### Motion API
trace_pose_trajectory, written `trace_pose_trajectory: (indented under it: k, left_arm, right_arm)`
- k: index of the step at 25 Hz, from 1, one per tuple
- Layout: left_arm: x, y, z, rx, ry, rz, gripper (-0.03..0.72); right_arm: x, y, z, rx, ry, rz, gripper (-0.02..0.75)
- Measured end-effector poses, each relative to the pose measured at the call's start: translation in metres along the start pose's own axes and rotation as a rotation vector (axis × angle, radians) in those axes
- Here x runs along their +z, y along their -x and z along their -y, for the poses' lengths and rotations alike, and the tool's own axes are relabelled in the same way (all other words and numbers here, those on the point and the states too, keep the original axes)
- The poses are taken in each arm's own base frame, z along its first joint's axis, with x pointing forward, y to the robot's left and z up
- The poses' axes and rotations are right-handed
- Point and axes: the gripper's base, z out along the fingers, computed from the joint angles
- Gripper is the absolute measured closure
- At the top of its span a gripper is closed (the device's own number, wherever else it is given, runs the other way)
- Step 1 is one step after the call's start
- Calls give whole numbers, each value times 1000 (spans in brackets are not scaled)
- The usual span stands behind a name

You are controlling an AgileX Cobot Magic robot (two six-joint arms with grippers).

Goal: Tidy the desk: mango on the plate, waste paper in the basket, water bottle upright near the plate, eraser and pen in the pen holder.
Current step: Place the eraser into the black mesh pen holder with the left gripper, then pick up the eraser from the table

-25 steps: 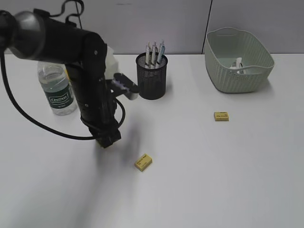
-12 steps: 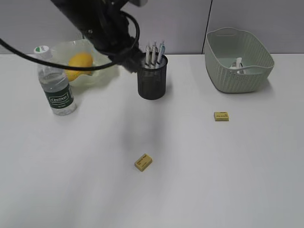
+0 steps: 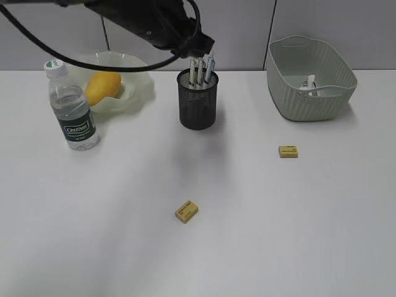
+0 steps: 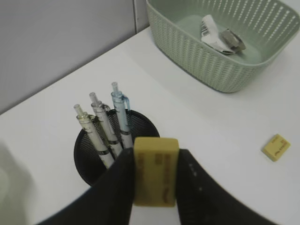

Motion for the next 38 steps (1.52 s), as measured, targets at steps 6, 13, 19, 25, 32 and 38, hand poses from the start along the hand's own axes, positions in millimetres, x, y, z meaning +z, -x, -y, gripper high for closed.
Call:
trace_pose_trajectory:
  k: [6,13,19,25,32,38]
  left_arm:
    - [35,-19,-16,-92,30,16,461]
    - [56,-32,-18,-161,38,29,426]
    - [57,-27,-22,-168,68,95,267]
    - [55,-26,-21,-169,65,95,202]
    - [15,-7,-10,-130,-14,7,197]
    - [-34,-12,6,-57,-141,-276,197]
  right_arm:
    - [1,-1,0,0,0,-4,272]
    - [1,-1,0,0,0,-6,272]
    - [1,-1,0,0,-1,-6,272]
    - [1,-1,0,0,-1,-6,272]
    - [1,-1,0,0,-1,-6,272]
    - [1,-1,0,0,-2,-6,272]
